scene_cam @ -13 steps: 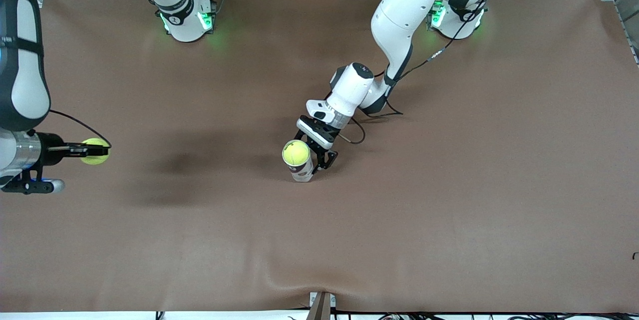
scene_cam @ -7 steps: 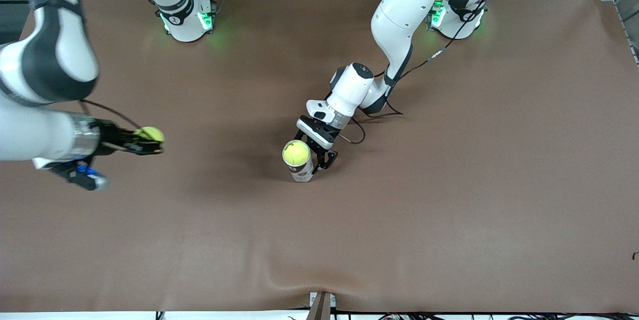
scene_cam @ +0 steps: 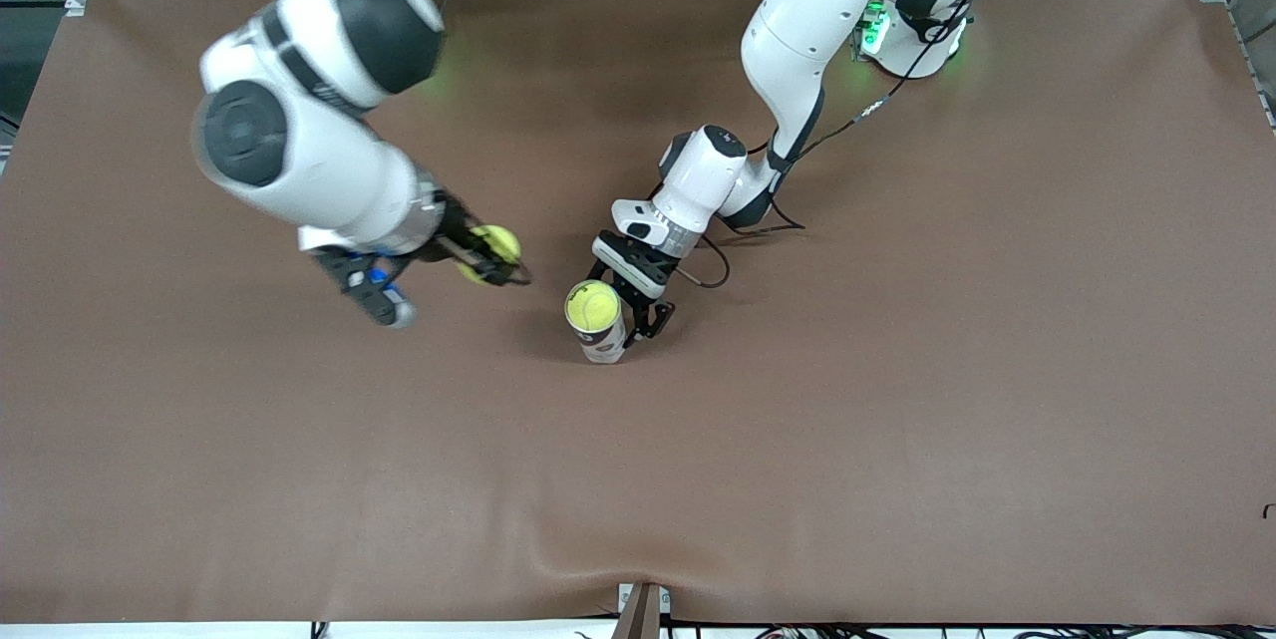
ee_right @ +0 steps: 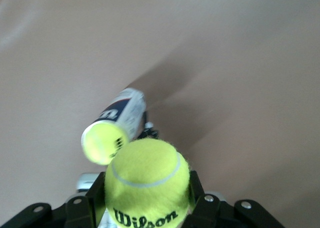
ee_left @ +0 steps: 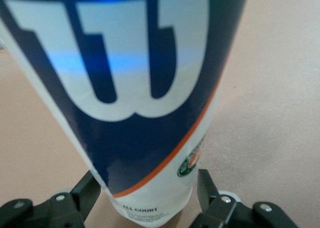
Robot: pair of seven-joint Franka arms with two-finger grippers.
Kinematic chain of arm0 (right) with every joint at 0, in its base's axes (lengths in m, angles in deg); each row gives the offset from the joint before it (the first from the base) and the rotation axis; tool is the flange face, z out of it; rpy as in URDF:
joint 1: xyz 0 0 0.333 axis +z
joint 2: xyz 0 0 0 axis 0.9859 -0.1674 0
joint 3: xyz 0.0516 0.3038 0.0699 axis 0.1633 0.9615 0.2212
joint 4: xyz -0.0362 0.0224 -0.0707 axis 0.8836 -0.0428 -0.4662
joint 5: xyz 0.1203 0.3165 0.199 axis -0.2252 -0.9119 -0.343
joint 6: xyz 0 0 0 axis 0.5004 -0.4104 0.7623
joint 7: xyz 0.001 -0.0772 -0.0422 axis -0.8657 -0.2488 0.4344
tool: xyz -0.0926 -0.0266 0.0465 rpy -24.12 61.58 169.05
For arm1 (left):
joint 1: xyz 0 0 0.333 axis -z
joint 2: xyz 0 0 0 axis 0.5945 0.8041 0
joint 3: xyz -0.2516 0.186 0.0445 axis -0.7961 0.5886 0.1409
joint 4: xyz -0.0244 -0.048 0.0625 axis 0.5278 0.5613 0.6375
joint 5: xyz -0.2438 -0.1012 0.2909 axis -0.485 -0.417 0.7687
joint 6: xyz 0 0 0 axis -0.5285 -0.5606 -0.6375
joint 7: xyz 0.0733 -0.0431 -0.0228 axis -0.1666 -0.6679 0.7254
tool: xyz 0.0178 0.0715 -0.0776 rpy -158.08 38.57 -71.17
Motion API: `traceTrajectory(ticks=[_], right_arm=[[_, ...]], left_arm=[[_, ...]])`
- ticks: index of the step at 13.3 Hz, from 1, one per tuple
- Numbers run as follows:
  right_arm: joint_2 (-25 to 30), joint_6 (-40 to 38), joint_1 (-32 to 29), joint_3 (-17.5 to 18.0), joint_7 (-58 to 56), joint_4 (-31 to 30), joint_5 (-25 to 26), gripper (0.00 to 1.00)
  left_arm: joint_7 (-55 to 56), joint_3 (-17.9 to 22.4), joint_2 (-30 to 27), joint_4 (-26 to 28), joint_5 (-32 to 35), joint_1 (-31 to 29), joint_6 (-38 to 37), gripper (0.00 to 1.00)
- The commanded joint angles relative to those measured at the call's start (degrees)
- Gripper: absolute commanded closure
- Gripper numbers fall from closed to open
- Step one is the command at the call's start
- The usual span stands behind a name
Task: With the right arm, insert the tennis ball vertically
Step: 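Move the second ball over the tube and release it inside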
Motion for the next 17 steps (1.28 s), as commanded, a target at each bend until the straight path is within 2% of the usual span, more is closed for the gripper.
traceTrajectory(ticks=[1, 5, 9, 17], right_arm=[[-3.2, 4.3, 2.6, -0.9, 5.8, 2.3, -0.8, 1.0], [-6.5, 11.3, 5.4, -1.1, 9.5, 2.4, -0.3, 1.0], [-9.1, 12.7, 6.3, -1.6, 9.7, 3.0, -0.1, 1.0], [-13.4, 15.6, 7.3, -1.6, 10.7, 2.8, 4.4, 1.0]], left_arm=[[-0.1, -0.2, -1.6, 1.9, 1.1, -0.3, 0.2, 0.14], [-0.2, -0.2, -1.5, 1.9, 1.1, -0.3, 0.2, 0.14], [-0.1, -0.2, -1.6, 1.7, 1.1, -0.4, 0.2, 0.14], [-0.1, -0.3, -1.6, 1.7, 1.1, -0.4, 0.2, 0.13]])
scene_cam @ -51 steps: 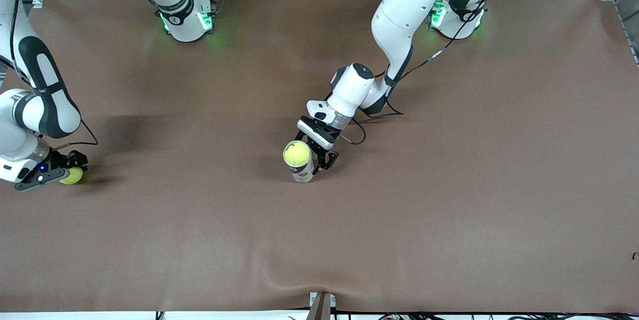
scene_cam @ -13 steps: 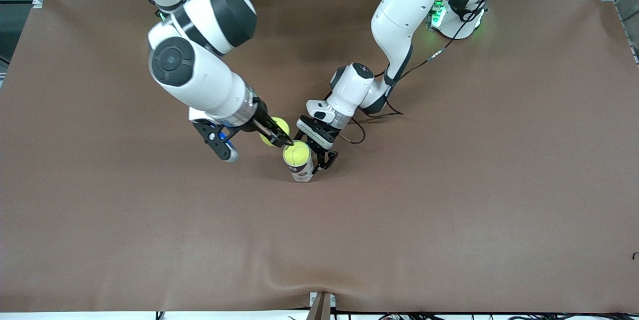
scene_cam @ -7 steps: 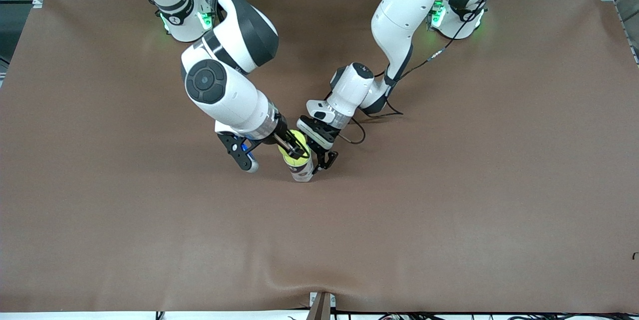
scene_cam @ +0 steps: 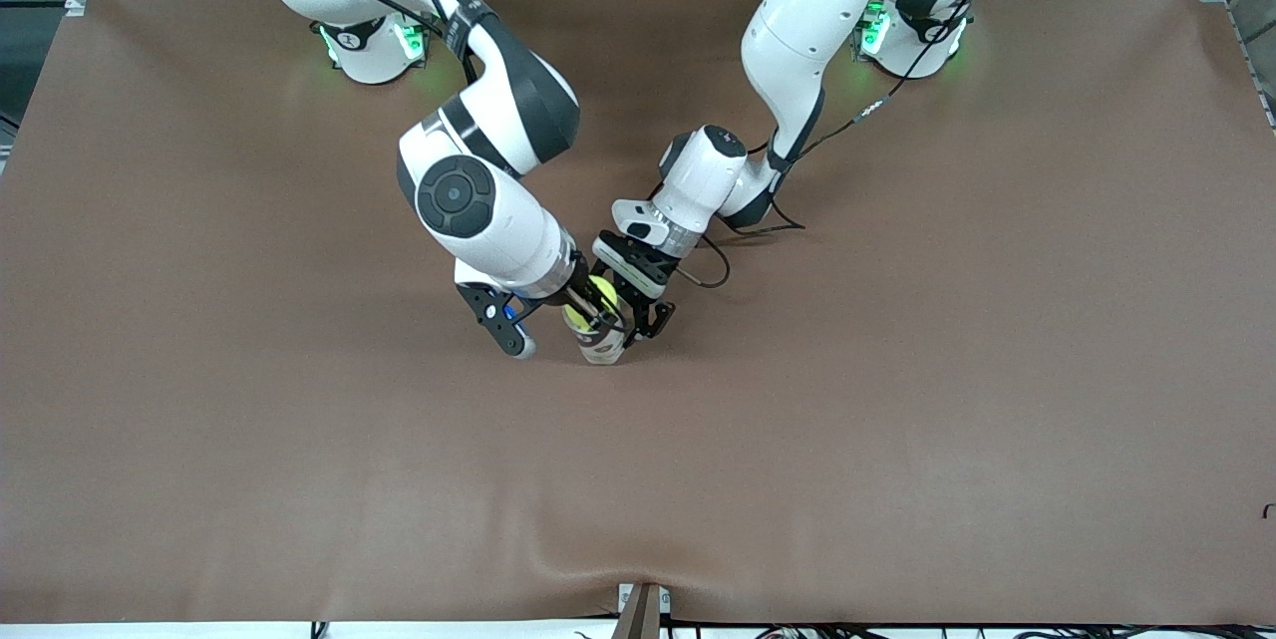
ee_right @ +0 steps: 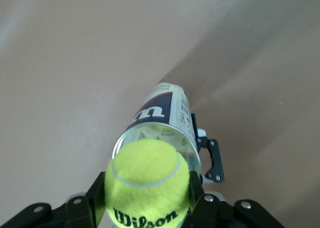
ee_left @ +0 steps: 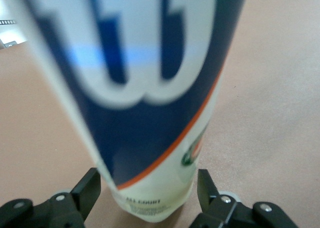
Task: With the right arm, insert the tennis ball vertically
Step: 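Move the second ball over the tube and release it inside, then withdraw the right gripper while the left gripper releases the tube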
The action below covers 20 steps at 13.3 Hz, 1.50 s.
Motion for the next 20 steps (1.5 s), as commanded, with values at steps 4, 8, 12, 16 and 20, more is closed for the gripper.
traceTrajectory(ticks=[4, 8, 12, 16, 20], right_arm=[[-2.0, 0.7, 0.4, -0.6, 1.4, 1.8, 1.4, 0.35], [-1.9, 0.6, 0.8, -0.6, 1.3, 1.8, 1.5, 0.0], [-1.6, 0.0, 0.3, -0.5, 1.1, 2.0, 1.5, 0.0], [-0.9, -10.1, -4.0, 0.2, 0.2, 8.1, 0.9, 0.0], [2.3, -16.3, -8.2, -0.6, -8.9, 9.9, 1.3, 0.0]], left_arm=[[-0.1, -0.3, -1.6, 1.7, 1.1, -0.4, 0.2, 0.13], [-0.1, -0.3, -1.6, 1.7, 1.0, -0.4, 0.2, 0.13], [-0.1, -0.3, -1.7, 1.7, 1.1, -0.4, 0.2, 0.13], [-0.1, -0.3, -1.7, 1.7, 1.0, -0.4, 0.2, 0.12], [0.3, -0.3, -1.7, 1.7, 0.8, -0.4, 0.2, 0.0]])
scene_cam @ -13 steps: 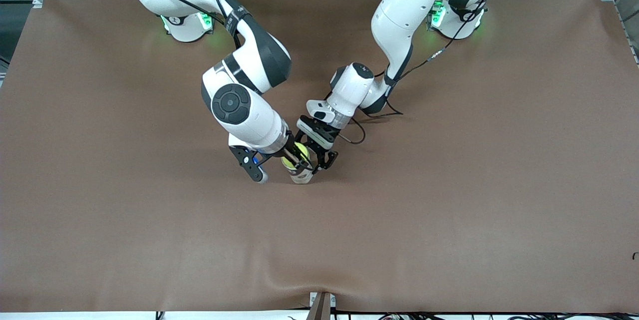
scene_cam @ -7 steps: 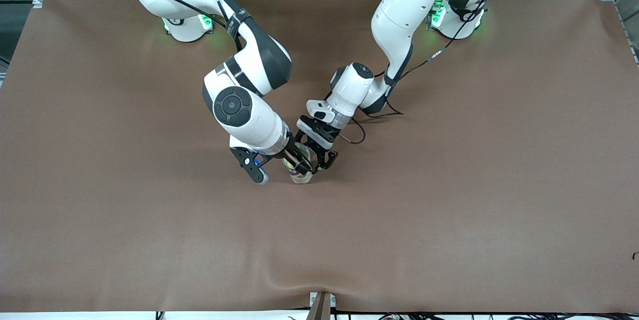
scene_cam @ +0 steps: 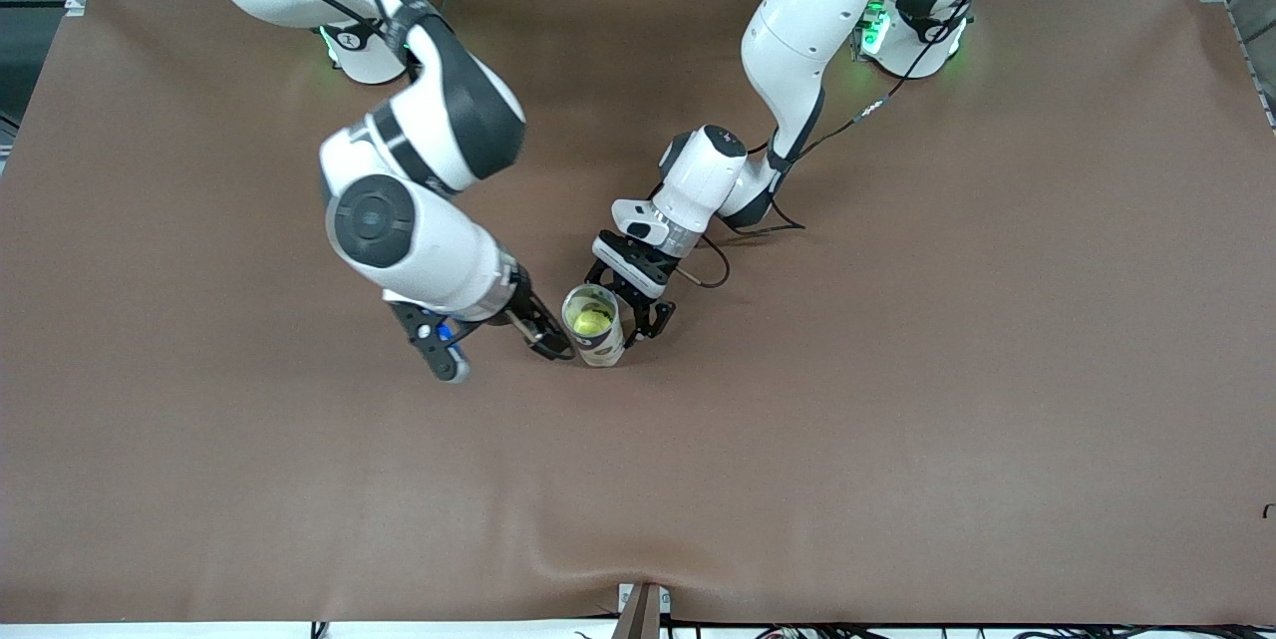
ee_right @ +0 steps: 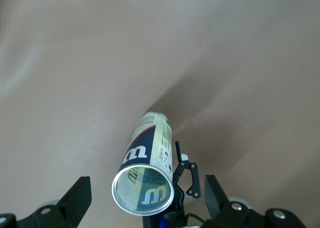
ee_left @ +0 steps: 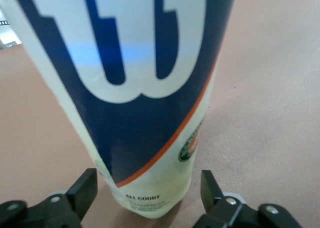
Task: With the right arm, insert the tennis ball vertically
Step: 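Withdraw the right gripper while the left gripper releases the tube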
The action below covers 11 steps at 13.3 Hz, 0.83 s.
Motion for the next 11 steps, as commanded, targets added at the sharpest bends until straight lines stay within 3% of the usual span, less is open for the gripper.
traceTrajectory(ticks=[1, 11], right_arm=[[2.2, -4.7, -5.0, 0.5, -11.7, 0.0, 0.8, 0.0], [9.8, -18.9, -20.8, 0.5, -54.4, -0.2, 1.0, 0.0]], left_arm=[[0.4, -0.3, -1.6, 1.9, 0.4, -0.4, 0.2, 0.0], [0.7, -1.1, -8.7, 13.6, 0.1, -1.5, 0.2, 0.0]])
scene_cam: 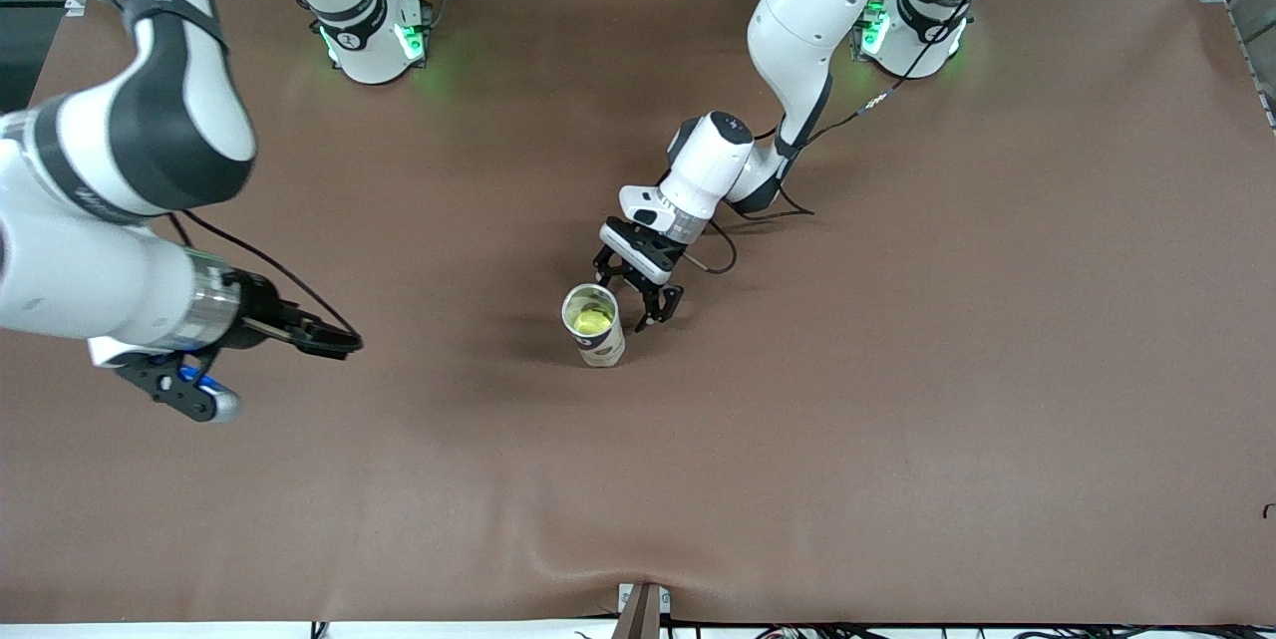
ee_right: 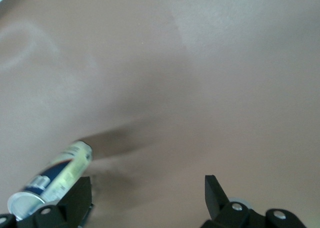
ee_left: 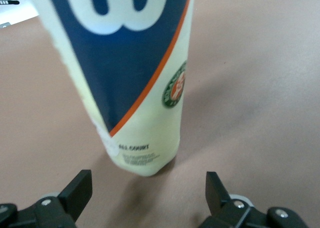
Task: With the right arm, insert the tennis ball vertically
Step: 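Withdraw the right gripper while the left gripper releases the tube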
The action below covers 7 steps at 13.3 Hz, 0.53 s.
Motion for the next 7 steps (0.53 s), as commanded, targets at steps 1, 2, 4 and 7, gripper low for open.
traceTrajectory(ticks=[1, 2, 4, 7], right_arm=[[4.8, -6.6, -3.5, 1.0, -13.3, -1.2, 0.7, 0.0], [5.8, -8.7, -5.1, 1.1, -15.0, -1.2, 0.6, 0.0], [7.7, -11.3, -7.2, 1.5, -16.8, -1.2, 0.5, 0.0], [14.4, -12.3, -7.0, 1.6, -22.6, -5.0, 3.4, 0.0]], left_arm=[[0.5, -0.3, -5.2, 7.1, 0.1, -1.2, 0.2, 0.0], [0.5, -0.3, -6.5, 9.0, 0.1, -1.5, 0.2, 0.0], [0.6, -0.3, -9.5, 12.8, 0.1, -2.0, 0.1, 0.0], [0.5, -0.3, -11.1, 15.7, 0.1, -3.1, 0.1, 0.0]])
